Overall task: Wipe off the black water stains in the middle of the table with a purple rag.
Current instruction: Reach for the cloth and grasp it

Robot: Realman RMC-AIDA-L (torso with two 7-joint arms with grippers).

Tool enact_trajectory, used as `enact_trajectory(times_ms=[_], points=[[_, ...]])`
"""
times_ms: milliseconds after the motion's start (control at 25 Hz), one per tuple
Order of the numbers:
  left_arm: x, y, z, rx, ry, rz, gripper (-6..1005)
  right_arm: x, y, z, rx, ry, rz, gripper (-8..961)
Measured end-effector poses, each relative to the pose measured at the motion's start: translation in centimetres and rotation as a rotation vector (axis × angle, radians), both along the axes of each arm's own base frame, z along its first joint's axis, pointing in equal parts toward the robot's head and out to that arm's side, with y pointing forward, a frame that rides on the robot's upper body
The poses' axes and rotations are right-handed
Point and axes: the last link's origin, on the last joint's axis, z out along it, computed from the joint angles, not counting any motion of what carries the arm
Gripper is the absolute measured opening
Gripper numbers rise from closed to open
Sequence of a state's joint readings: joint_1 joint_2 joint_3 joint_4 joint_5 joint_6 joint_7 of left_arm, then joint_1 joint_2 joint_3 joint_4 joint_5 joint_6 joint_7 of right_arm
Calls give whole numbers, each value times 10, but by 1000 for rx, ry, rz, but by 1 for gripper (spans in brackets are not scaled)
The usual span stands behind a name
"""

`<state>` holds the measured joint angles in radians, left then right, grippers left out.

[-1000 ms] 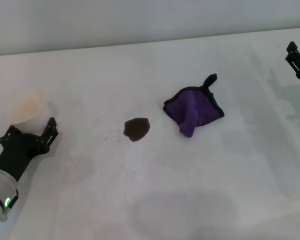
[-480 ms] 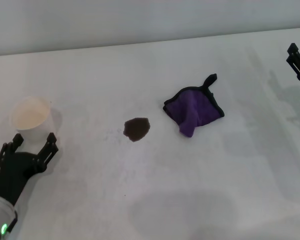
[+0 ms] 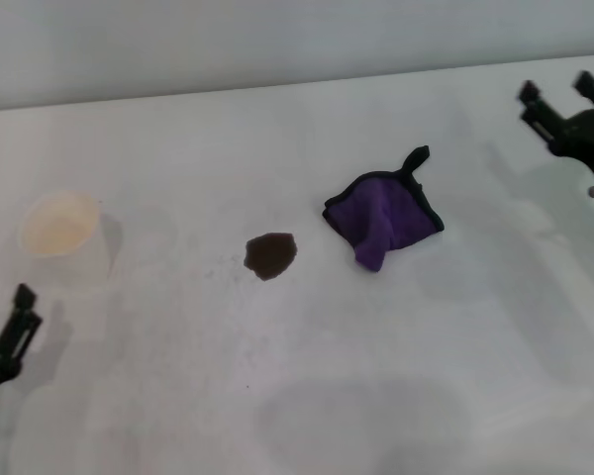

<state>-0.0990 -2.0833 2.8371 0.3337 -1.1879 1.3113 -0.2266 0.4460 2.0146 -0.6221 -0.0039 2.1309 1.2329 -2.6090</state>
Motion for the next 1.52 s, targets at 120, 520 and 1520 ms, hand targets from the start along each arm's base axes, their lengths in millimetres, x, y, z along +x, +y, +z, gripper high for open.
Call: enact_trajectory(times_ms=[120,520,1520], points=[[-6,-3,11,65,-4,25,884,-12,9,-2,-163,-69,111,845],[-17,2,23,94,-20,57,884,-55,51,-4,-702,-310,-19,845],[-5,33,19,63,-6,1,883,-149,52,-56,-841,-596,-314,845]])
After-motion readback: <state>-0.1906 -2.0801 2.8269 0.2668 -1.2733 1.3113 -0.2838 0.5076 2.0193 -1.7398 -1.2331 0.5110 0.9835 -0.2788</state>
